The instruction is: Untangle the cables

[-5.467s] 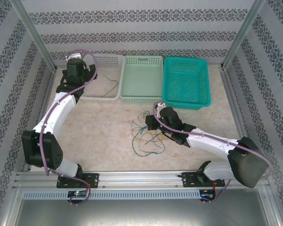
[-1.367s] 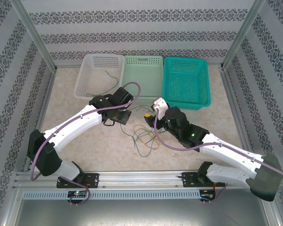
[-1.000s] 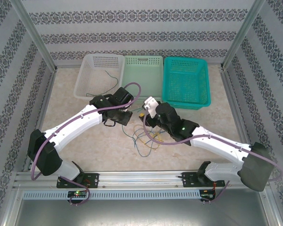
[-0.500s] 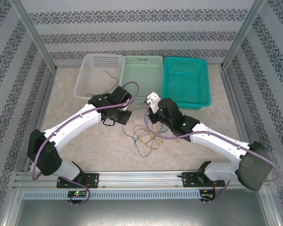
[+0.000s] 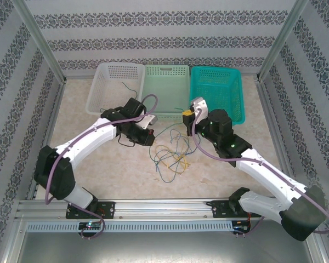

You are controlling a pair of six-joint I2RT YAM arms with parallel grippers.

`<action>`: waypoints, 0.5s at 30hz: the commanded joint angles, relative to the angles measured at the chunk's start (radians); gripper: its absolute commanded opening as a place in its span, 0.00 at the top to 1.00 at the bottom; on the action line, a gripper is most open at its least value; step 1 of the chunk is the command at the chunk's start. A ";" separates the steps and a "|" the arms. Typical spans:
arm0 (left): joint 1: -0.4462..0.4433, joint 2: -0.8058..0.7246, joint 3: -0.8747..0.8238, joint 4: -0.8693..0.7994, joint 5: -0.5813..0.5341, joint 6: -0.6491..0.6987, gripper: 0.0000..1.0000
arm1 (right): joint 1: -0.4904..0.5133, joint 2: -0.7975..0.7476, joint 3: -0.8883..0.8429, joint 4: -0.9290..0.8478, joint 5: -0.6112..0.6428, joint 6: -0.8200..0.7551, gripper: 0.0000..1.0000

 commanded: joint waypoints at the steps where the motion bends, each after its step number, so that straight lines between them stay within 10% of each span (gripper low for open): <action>1: 0.018 0.045 -0.016 0.007 0.184 0.044 1.00 | -0.057 -0.062 -0.038 0.088 -0.040 0.096 1.00; 12: 0.021 0.026 -0.017 0.052 0.259 0.041 1.00 | -0.157 -0.137 -0.135 0.230 0.025 0.387 1.00; 15: 0.021 0.023 -0.005 0.039 0.212 0.030 1.00 | -0.150 -0.100 -0.101 0.205 0.020 0.394 0.76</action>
